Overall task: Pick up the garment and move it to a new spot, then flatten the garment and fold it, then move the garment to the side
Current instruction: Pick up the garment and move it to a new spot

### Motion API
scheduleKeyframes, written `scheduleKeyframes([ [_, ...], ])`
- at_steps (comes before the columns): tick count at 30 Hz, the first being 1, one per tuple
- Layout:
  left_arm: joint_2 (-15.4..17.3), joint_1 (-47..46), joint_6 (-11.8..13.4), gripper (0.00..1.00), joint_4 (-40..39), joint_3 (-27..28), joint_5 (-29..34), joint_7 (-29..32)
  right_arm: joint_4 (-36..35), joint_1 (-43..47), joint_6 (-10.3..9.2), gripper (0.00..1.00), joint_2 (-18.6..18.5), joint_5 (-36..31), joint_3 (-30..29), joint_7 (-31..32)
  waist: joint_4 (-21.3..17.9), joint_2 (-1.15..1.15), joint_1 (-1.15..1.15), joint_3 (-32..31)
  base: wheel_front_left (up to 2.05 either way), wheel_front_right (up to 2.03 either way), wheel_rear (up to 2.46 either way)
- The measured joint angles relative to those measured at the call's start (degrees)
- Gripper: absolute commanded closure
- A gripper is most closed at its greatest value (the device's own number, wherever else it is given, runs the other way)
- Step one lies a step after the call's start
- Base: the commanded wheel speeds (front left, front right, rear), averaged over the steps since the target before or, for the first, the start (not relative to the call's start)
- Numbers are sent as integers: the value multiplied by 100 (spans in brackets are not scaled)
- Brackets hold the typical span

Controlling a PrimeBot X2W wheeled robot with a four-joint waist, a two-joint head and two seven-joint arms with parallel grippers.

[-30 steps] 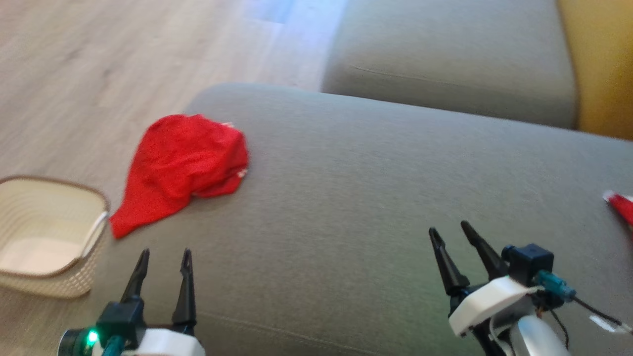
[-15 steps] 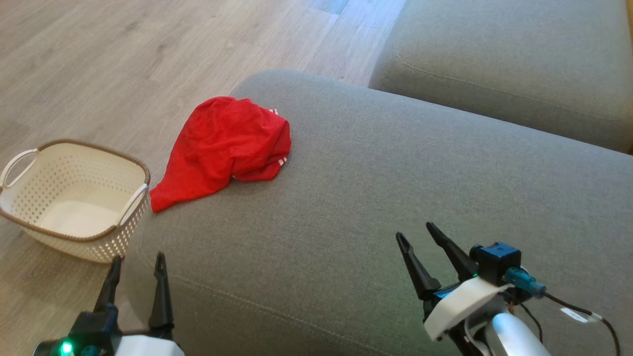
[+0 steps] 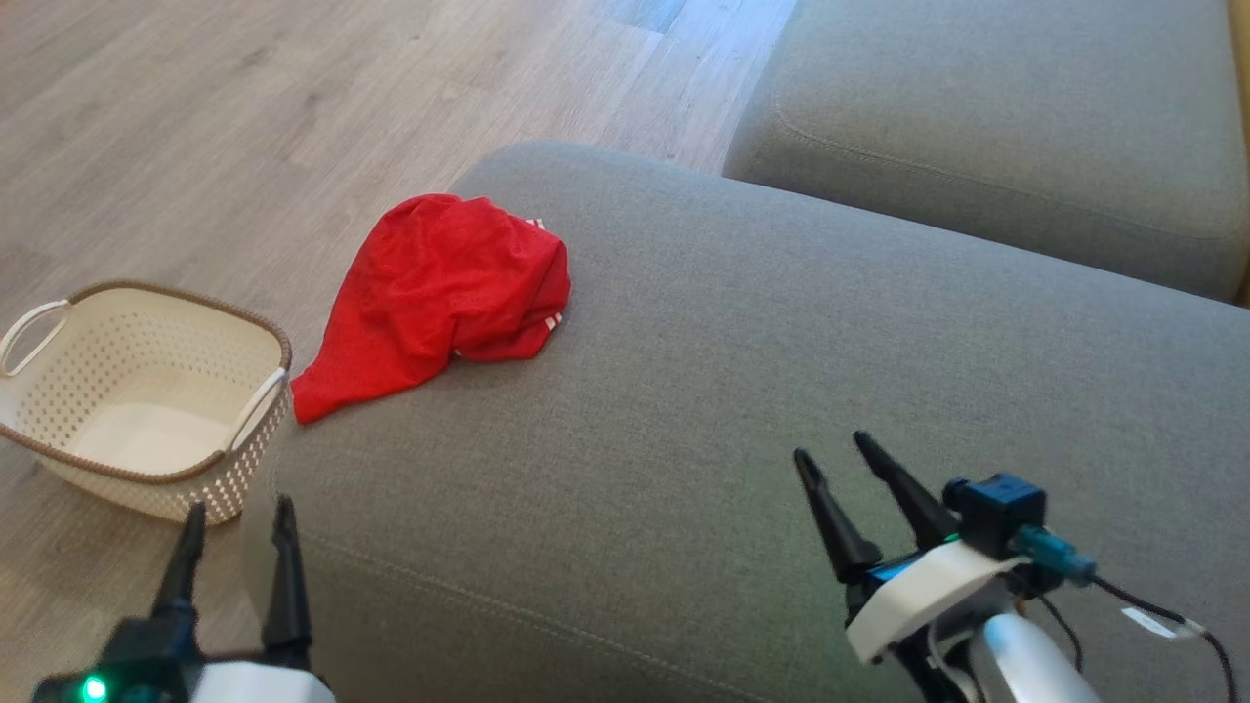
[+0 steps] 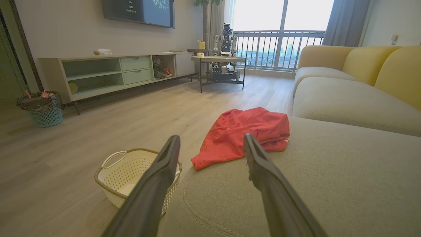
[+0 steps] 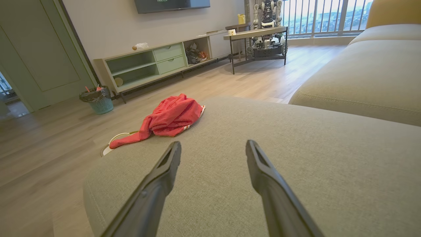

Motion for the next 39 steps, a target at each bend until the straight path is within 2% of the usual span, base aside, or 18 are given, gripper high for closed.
scheduleKeyframes([
  [4, 258, -199, -303, 0, 31, 108, -122, 0, -154, 70, 0, 0, -2, -9, -223, 0, -38, 0, 0, 3, 0, 0, 0],
  [7, 469, -561, -523, 0, 250, 291, -470, 11, -339, 98, 0, 0, -1, -216, -272, 0, -74, 0, 0, 137, 0, 0, 0],
  [10, 737, -1032, -699, 0, 488, 383, -869, 305, -588, 2, 0, 0, 7, -735, -365, 0, -192, 0, 0, 375, 0, 0, 0],
  [16, 1217, -2280, -803, 0, 949, 443, -1869, 1246, -1368, -568, 0, 0, -3, -1226, -798, 223, -558, 0, 2, 1040, 0, 0, 0],
  [21, 1705, -3273, -809, 0, 1558, 64, -2115, 1806, -2164, -849, 0, 0, -20, -1506, -916, 613, -841, 0, 2, 1605, 0, 0, 0],
  [25, 1871, -4039, -810, 0, 2104, -422, -2444, 2258, -2673, -1038, 0, 0, -22, -1645, -851, 887, -1065, 0, 2, 2049, 0, 0, 0],
  [32, 2083, -5222, -846, 0, 3176, -1133, -2894, 2579, -3218, -1164, 0, 0, -40, -1753, -636, 1135, -1465, 0, 2, 2665, 0, 0, 0],
  [39, 2115, -5804, -850, 0, 4401, -1604, -3227, 2657, -3423, -1164, 0, 0, -46, -1759, -567, 1202, -1833, 0, 1, 3011, 0, 0, 0],
])
